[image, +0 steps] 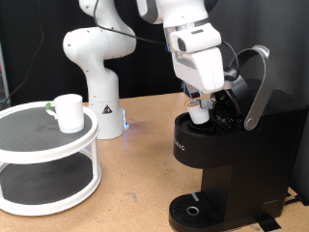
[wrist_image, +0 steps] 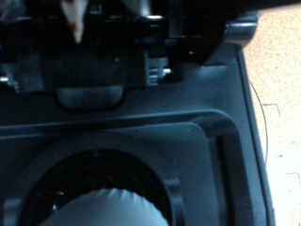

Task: Make a cup of coffee with the keurig machine

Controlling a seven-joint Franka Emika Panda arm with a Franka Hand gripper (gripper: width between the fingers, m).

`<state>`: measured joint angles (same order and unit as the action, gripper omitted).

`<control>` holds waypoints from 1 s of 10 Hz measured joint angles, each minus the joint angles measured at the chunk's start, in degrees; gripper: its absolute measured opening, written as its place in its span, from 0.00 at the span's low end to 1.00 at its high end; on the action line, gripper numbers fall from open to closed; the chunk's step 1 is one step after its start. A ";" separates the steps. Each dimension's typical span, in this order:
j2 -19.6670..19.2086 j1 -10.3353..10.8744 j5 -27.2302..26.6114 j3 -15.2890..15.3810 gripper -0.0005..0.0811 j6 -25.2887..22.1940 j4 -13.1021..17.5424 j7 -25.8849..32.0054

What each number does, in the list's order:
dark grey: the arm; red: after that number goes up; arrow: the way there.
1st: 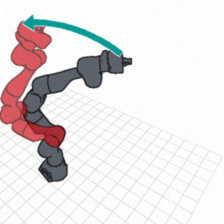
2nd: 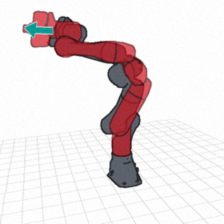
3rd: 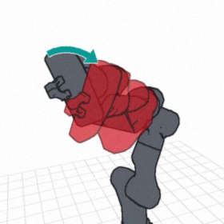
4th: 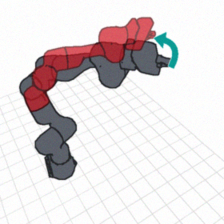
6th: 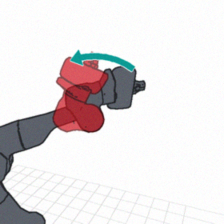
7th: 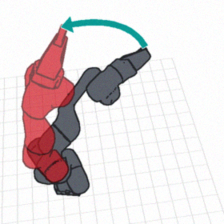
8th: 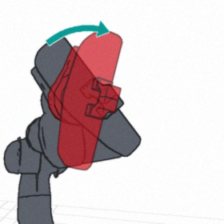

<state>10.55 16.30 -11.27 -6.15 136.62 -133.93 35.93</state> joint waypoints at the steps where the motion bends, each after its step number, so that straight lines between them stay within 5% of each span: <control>1: -0.02 0.00 -0.01 0.00 0.54 0.11 -0.01 0.00; 10: -0.05 -0.01 -4.75 -0.73 0.54 -2.36 0.17 5.55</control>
<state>10.50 16.29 -16.02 -6.89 134.26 -133.76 41.48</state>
